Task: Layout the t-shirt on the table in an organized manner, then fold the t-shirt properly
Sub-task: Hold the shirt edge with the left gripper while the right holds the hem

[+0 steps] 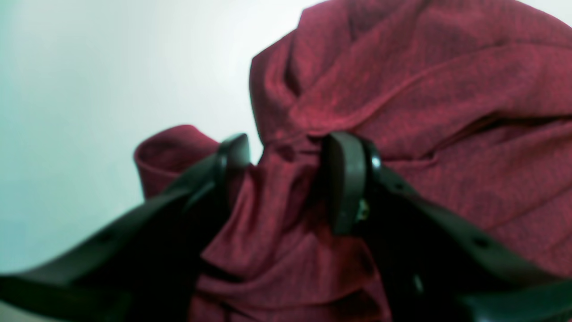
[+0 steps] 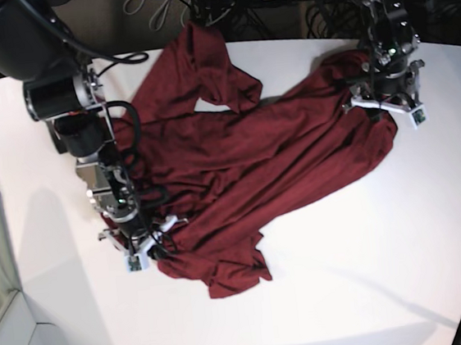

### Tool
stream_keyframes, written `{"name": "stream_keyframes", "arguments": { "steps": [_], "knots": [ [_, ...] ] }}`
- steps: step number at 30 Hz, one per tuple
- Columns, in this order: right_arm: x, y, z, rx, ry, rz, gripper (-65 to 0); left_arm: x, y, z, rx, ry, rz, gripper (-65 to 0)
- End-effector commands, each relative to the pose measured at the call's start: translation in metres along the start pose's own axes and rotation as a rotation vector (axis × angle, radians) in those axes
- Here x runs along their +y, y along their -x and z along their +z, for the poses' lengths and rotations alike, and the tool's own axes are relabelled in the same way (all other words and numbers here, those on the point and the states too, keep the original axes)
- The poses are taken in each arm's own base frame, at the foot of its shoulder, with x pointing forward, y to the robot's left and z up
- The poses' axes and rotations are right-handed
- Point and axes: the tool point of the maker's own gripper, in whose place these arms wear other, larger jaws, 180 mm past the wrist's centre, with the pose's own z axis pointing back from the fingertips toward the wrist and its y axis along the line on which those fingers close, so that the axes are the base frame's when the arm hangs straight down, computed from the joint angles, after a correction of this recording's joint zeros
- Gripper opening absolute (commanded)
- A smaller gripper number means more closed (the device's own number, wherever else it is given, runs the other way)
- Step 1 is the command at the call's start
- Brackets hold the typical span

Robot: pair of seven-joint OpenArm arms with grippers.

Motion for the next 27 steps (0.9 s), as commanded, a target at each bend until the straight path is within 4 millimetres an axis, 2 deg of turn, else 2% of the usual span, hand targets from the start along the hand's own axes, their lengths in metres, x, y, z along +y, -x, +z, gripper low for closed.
{"name": "stream_keyframes", "arguments": {
  "steps": [1,4,11,17,24,27],
  "knots": [
    [-0.008,-0.006,-0.002,0.013,0.01,0.017,-65.0,-0.002,-0.012,0.001,-0.031,0.007,-0.003,-38.3],
    [-0.008,-0.006,-0.002,0.012,0.011,0.016,-65.0,0.0,-0.01,0.002,-0.027,0.006,-0.004,-38.3],
    [-0.008,-0.006,-0.002,0.012,0.011,0.014,-65.0,-0.004,-0.026,0.019,-0.083,0.021,-0.019,-38.2],
    [-0.008,-0.006,-0.002,0.012,0.011,0.014,-65.0,-0.007,-0.034,0.021,-0.103,0.027,-0.018,-38.0],
    [-0.008,-0.006,-0.002,0.012,0.011,0.016,-65.0,-0.013,-0.043,0.017,-0.122,0.036,-0.006,-22.5],
    [-0.008,-0.006,-0.002,0.012,0.011,0.016,-65.0,-0.015,-0.046,0.016,-0.129,0.04,-0.003,-22.3]
  ]
}}
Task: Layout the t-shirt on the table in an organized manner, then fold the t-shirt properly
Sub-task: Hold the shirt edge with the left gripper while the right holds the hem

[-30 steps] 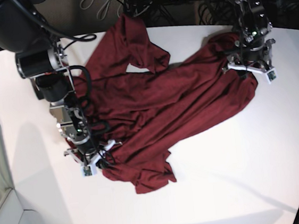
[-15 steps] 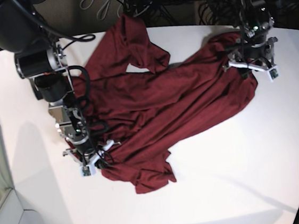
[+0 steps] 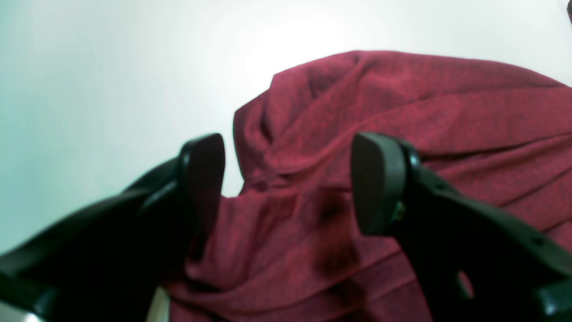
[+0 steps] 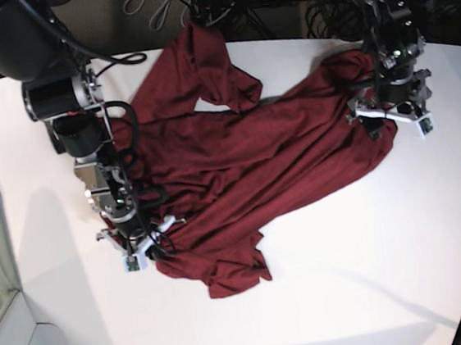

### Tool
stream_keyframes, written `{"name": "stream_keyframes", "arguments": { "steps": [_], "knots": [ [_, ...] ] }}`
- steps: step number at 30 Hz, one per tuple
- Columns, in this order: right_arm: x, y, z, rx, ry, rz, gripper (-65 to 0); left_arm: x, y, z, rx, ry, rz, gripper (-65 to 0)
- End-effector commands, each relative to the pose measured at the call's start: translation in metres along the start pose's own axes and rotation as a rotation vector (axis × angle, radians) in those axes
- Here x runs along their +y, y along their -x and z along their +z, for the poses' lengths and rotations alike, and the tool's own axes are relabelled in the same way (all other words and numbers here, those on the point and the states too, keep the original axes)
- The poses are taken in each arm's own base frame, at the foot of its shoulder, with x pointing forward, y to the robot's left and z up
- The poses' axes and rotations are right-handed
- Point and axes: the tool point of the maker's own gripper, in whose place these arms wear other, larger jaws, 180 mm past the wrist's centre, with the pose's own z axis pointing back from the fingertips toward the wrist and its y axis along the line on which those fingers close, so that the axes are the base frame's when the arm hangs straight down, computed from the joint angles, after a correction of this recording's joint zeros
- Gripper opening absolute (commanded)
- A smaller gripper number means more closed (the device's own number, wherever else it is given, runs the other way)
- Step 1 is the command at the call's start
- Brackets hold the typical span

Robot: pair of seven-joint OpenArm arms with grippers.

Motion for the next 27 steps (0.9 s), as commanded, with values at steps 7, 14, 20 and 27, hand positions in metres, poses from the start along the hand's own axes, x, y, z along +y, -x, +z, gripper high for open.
{"name": "stream_keyframes", "arguments": {
  "steps": [7,14,20,27],
  "knots": [
    [-0.005,-0.006,-0.002,0.013,0.006,0.015,-65.0,0.001,-0.003,-0.01,-0.008,-0.007,0.007,-22.5],
    [-0.006,-0.006,-0.002,0.014,0.007,0.016,-65.0,0.003,0.002,-0.013,0.004,-0.013,0.009,-38.9],
    [-0.006,-0.006,-0.002,0.014,0.007,0.016,-65.0,0.002,0.0,-0.014,-0.002,-0.011,0.01,-50.2],
    [-0.006,-0.006,-0.002,0.014,0.007,0.016,-65.0,0.001,-0.002,-0.014,-0.006,-0.01,0.01,-65.0]
  ]
}}
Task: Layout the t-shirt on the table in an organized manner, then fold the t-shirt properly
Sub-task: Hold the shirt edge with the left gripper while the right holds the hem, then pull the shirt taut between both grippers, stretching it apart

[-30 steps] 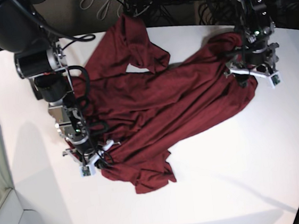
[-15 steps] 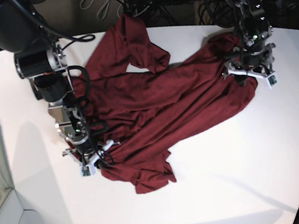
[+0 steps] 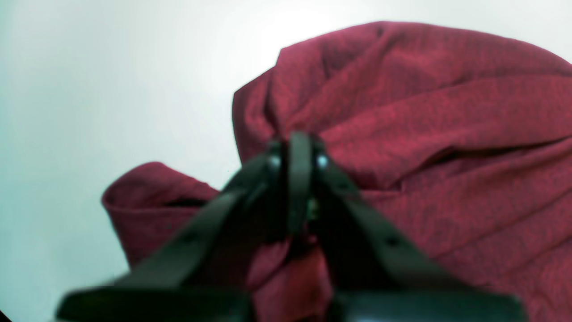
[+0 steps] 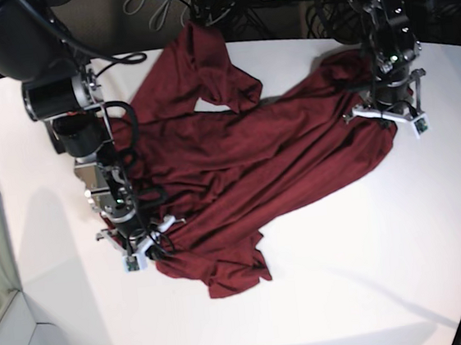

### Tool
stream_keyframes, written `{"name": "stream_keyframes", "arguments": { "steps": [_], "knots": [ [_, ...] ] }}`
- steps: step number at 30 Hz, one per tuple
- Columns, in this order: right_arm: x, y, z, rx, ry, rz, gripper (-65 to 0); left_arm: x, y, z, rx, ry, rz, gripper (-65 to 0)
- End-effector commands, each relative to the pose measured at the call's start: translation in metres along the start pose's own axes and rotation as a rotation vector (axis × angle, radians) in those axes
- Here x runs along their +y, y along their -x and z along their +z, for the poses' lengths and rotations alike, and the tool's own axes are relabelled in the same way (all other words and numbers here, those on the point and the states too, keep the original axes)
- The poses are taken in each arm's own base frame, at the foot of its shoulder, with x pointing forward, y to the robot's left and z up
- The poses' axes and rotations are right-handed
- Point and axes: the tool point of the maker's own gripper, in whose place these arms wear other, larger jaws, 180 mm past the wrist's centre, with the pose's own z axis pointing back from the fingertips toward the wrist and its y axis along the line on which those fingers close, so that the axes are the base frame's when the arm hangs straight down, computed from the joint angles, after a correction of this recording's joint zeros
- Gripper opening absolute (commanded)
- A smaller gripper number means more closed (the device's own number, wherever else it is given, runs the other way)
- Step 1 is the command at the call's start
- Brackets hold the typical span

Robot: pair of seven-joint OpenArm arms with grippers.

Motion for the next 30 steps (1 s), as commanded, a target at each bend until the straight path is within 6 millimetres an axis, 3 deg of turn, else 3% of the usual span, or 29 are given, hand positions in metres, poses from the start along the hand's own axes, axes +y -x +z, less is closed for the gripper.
{"name": "stream_keyframes", "arguments": {
  "steps": [1,5,9,14,16,18,24,30],
  "knots": [
    [-0.006,-0.006,-0.002,0.014,0.007,0.016,-65.0,-0.002,-0.017,0.002,-0.053,0.006,-0.002,-64.4],
    [-0.006,-0.008,-0.003,0.011,0.007,0.016,-65.0,-0.004,-0.026,0.005,-0.077,0.012,-0.004,-64.8],
    [-0.006,-0.014,-0.004,-0.004,0.007,0.015,-65.0,-0.013,-0.058,0.019,-0.167,0.035,-0.014,-64.8],
    [-0.002,-0.054,-0.004,-0.11,-0.005,0.034,-65.0,-0.018,-0.114,0.042,-0.321,0.045,-0.004,-64.8],
    [-0.004,-0.06,0.0,-0.134,-0.004,0.042,-65.0,-0.021,-0.125,0.048,-0.354,0.052,-0.005,-64.8],
    [-0.005,-0.075,0.005,-0.18,0.0,0.033,-65.0,-0.011,-0.144,0.054,-0.402,0.031,-0.019,-64.8],
    [-0.027,-0.119,0.021,-0.252,0.061,-0.033,-65.0,0.003,-0.185,0.061,-0.494,0.004,-0.031,-64.8],
    [-0.032,-0.161,0.035,-0.332,0.081,-0.058,-65.0,0.002,-0.221,0.068,-0.578,0.001,-0.036,-64.8]
  ]
}}
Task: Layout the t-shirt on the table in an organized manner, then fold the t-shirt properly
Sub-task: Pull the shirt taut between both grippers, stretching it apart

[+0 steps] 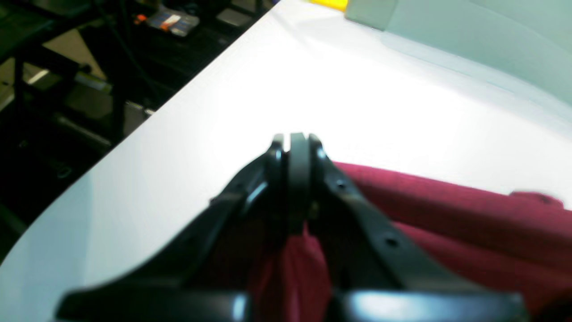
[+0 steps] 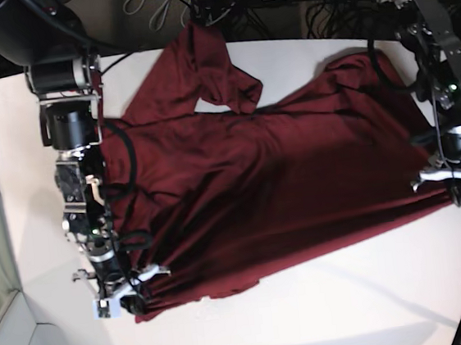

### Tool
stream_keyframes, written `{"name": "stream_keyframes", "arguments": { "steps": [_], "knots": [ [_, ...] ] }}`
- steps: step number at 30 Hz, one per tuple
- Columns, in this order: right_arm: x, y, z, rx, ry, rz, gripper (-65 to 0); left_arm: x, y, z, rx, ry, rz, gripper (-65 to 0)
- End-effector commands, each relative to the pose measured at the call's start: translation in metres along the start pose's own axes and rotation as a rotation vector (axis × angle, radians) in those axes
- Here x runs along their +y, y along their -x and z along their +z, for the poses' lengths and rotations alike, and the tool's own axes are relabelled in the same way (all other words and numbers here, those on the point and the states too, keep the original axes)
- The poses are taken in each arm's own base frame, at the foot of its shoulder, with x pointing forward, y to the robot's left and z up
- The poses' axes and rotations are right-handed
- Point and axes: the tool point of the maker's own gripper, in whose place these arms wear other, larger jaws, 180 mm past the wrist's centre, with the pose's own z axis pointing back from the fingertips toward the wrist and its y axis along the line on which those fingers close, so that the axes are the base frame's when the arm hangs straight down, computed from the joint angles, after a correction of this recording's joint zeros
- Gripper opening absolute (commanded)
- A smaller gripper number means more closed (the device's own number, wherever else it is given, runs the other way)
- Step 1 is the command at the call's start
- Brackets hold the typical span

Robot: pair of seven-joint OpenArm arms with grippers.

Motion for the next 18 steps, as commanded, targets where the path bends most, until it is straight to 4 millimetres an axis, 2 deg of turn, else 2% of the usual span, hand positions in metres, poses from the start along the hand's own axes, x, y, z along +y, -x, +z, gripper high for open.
{"name": "stream_keyframes", "arguments": {
  "steps": [1,8,13,18],
  "knots": [
    [-0.006,-0.041,-0.003,-0.102,0.011,0.004,-65.0,0.005,-0.036,-0.002,-0.111,-0.015,-0.019,-64.8],
    [0.001,-0.081,0.011,-0.173,0.0,0.029,-65.0,-0.002,-0.068,-0.009,-0.188,-0.002,-0.009,-64.8],
    [0.01,-0.091,0.025,-0.219,-0.011,0.036,-65.0,-0.003,-0.066,-0.011,-0.185,-0.001,-0.001,-64.8],
    [0.011,-0.079,0.027,-0.196,-0.013,0.032,-65.0,0.0,-0.046,-0.017,-0.127,-0.006,0.008,-64.9]
  ]
}}
